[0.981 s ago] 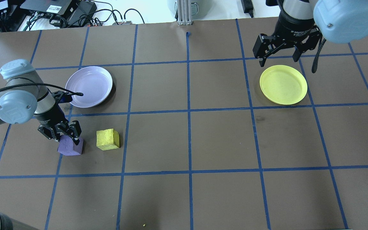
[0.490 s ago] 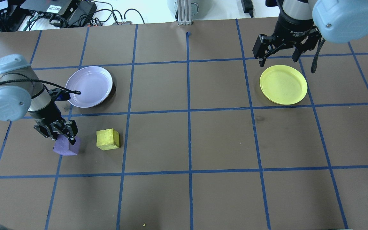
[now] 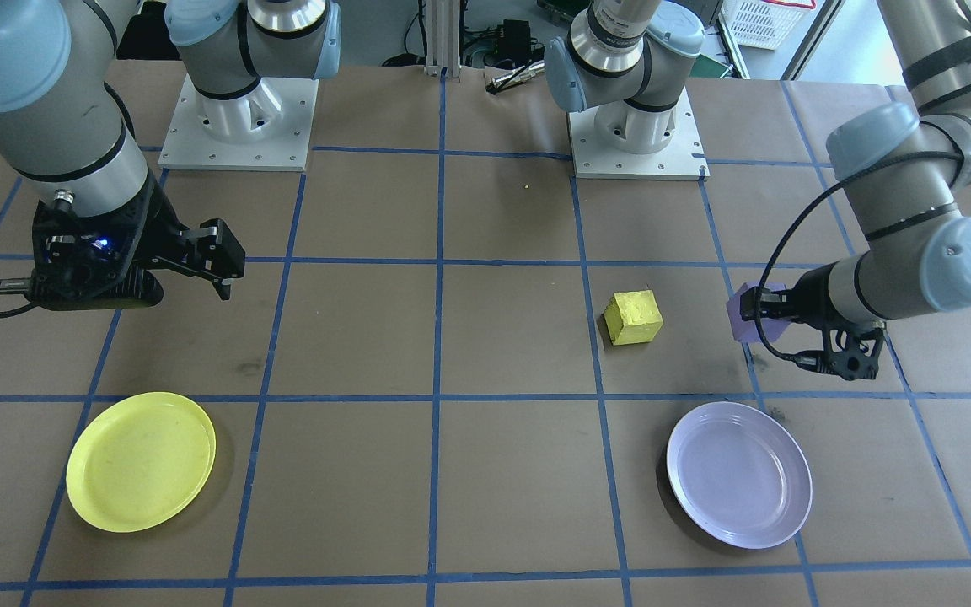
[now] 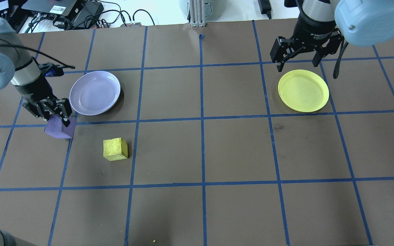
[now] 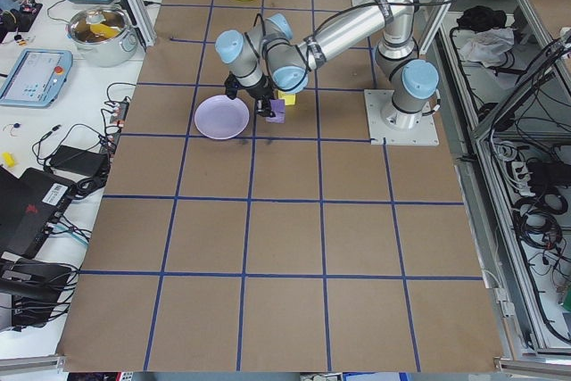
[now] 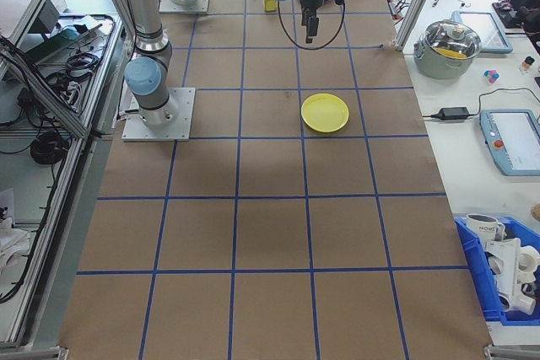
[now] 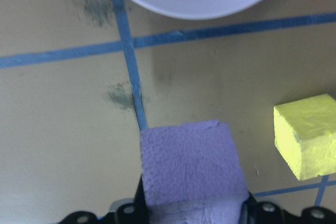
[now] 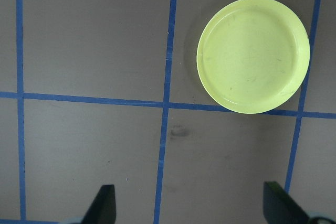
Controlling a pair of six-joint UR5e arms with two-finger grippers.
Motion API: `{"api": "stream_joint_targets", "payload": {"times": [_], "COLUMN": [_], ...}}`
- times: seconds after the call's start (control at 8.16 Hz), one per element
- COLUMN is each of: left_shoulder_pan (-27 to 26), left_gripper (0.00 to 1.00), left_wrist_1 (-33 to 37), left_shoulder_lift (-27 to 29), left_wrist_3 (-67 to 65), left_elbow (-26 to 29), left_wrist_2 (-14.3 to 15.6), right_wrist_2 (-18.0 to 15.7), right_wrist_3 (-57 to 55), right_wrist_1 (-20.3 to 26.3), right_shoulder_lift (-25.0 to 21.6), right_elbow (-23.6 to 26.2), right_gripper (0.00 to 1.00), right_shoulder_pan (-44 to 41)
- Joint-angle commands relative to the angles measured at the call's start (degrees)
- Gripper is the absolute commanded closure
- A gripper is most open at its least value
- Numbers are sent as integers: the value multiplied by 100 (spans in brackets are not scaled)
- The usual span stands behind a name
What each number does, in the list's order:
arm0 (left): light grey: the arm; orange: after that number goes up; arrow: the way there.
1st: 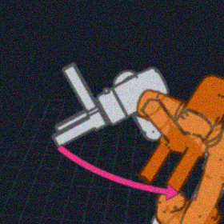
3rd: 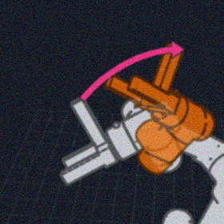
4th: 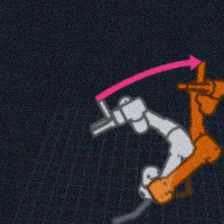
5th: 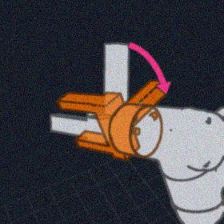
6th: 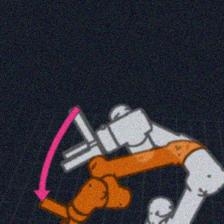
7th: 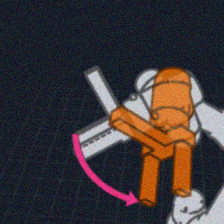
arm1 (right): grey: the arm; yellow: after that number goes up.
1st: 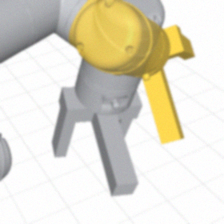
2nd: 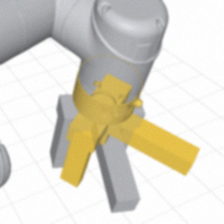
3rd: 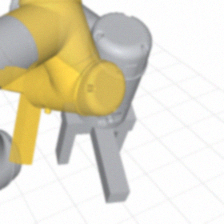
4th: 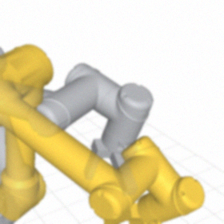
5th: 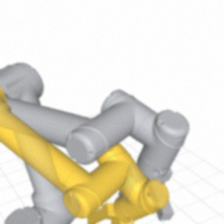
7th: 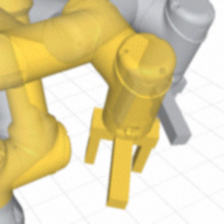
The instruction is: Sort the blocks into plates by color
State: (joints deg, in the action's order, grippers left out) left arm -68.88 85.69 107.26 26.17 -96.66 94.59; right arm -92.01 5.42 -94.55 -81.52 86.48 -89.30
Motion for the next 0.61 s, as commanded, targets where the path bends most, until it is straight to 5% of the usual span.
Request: {"api": "stream_joint_targets", "payload": {"times": [0.0,0.49], "left_shoulder_pan": [-633,-706], "left_gripper": [100,100], "left_wrist_1": [185,-718], "left_shoulder_lift": [1161,1937], "left_wrist_3": [-111,-147], "left_elbow": [1812,2142], "left_wrist_2": [-20,-11], "right_wrist_2": [16,42], "right_wrist_3": [46,-41], "right_wrist_1": [-28,-36], "right_shoulder_lift": [5,-4], "right_elbow": [0,0], "right_gripper": [0,0], "right_shoulder_pan": [61,176]}}
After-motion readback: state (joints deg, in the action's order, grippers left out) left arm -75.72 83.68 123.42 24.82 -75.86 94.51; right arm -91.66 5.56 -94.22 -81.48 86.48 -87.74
